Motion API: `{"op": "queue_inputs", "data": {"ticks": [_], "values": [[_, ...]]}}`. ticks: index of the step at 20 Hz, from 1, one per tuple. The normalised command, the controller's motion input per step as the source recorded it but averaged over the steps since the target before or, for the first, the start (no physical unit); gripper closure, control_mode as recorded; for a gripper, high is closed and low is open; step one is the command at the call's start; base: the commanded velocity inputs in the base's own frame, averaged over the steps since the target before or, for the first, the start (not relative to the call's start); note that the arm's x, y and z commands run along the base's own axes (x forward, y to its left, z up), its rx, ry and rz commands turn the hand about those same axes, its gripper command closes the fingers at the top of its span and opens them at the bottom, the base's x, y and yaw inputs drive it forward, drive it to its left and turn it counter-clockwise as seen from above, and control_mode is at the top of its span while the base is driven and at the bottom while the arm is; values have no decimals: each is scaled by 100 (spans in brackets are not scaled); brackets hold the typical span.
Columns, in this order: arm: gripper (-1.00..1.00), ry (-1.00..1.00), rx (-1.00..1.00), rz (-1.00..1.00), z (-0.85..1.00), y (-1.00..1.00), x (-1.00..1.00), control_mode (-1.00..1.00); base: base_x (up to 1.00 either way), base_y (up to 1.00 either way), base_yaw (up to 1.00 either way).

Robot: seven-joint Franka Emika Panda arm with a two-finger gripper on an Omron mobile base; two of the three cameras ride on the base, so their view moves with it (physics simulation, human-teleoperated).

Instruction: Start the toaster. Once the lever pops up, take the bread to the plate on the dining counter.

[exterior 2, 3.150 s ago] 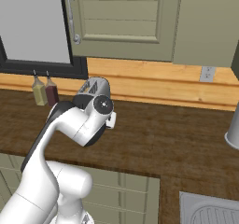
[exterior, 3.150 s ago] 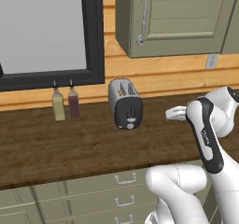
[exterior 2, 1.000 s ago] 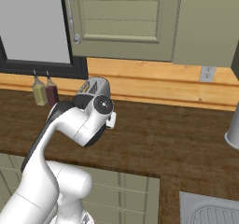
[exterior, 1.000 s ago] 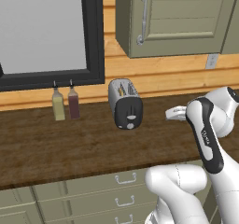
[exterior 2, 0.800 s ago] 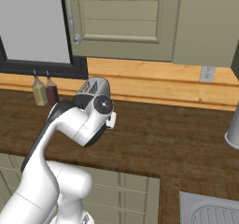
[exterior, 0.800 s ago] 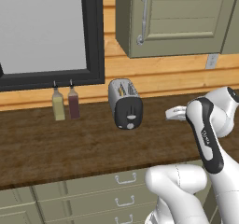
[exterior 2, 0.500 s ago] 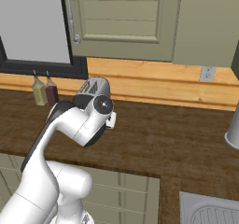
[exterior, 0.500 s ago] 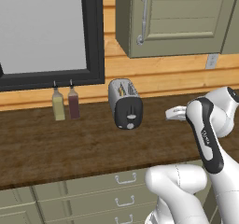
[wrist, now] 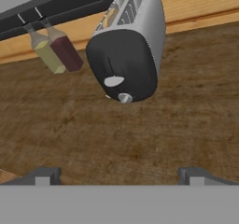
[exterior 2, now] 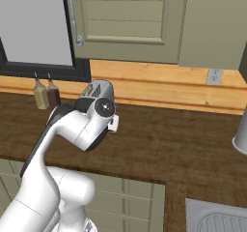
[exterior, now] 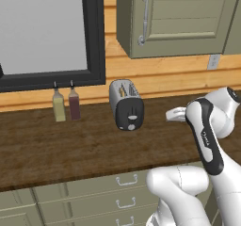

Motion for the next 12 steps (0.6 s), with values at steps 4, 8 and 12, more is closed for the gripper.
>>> {"op": "queue_inputs", "data": {"ticks": [4, 8, 12], "values": [[-100, 0, -21, 0, 1, 47, 12, -100, 0, 0, 0], [-100, 0, -30, 0, 10, 58, 5, -100, 0, 0, 0], [-100, -1, -31, -1, 21, 52, 5, -100, 0, 0, 0]]}}
